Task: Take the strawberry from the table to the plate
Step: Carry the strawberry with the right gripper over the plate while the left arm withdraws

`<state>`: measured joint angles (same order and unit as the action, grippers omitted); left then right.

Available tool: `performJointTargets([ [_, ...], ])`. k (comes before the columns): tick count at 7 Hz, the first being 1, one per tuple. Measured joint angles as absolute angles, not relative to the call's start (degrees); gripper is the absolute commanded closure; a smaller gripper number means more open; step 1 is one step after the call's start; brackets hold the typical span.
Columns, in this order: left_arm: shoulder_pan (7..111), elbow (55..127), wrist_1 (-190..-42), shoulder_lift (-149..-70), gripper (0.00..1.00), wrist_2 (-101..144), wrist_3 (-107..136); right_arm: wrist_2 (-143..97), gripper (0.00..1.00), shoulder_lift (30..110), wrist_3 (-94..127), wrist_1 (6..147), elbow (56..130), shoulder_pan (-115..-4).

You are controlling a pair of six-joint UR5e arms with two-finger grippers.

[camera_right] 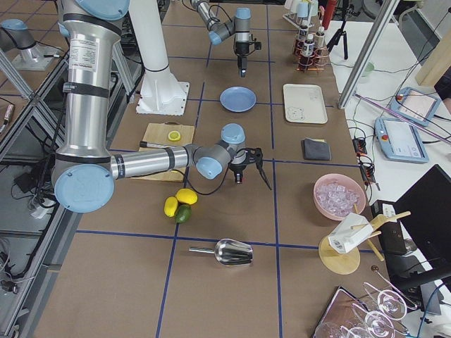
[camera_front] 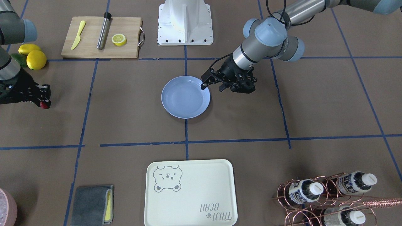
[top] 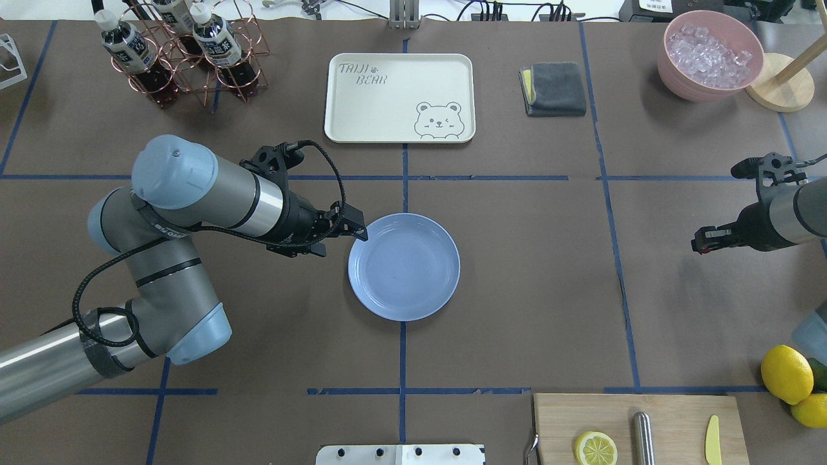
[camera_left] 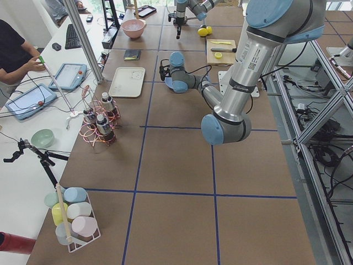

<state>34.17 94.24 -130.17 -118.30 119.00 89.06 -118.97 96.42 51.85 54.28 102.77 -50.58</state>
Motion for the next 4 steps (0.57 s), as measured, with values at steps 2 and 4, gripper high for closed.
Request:
performJointTargets([
  [2,35.2,99.2,-130.2,-114.4,0.11,119.0,88.8,-118.6,1.00,93.7,65.0,54.5,109.6,-46.3],
  [4,39.0,103.5,-130.2,-109.3,0.11,119.4,88.0,-114.5,1.00,82.1,80.2,57.3,110.9,-37.1],
])
